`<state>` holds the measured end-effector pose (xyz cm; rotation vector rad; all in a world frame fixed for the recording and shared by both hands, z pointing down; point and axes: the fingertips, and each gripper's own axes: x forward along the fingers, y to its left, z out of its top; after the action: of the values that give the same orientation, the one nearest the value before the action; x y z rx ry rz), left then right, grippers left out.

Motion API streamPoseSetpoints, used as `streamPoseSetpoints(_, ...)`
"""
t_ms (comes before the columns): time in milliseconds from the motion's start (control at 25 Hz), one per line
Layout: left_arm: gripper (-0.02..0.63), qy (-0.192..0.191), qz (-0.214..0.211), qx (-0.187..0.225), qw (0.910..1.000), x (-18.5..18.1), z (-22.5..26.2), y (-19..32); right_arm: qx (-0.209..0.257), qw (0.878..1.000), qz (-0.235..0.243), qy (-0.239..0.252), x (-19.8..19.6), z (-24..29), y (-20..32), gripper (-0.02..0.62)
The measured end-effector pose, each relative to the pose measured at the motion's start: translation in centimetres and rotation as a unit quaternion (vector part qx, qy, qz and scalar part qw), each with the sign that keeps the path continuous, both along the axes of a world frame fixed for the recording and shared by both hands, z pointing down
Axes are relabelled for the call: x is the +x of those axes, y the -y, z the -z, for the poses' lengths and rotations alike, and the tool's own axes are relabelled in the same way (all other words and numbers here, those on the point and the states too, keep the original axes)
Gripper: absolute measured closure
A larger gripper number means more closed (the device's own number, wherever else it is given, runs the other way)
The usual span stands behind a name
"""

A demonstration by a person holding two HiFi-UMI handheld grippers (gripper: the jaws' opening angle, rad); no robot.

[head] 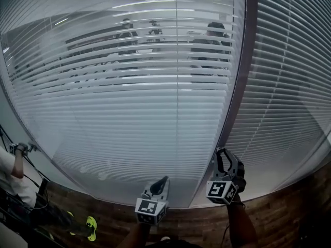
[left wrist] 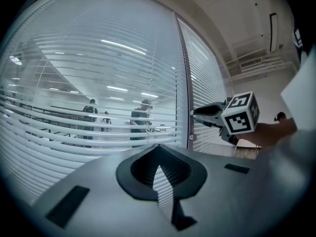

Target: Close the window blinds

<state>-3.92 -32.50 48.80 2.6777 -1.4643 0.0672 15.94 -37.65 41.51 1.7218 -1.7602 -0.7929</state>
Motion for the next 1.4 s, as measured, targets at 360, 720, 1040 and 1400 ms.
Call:
streamPoseSetpoints(360,0.606,0.001,-0.011,-0.007,0.9999,0.6,-0.8,-0.9,0.013,0.952,-0.006,-0.305,-0.4,-0.9,-0.3,0.476)
streamPoseSetpoints(720,0.606,0.002,-0.023,-0.002,0.9997,1.6,-0.7,-1.5,0.009,0.896,0.005,-0.444,-0.4,-0.5,-0.2,0.476)
streamPoseSetpoints(1040,0.606,-0.004,-0.02,0.015,0.9997,1.5,0.2,-2.2,0.01,0.955,0.029,-0.294,-0.6,-0.8,-1.3,0.474)
streamPoseSetpoints(1400,0.606,-0.013,-0.004,0.009,0.9999,0.8,1.1,-2.4,-0.025,0.987,0.037,0.156,0.4,0.0,-2.1,0.46)
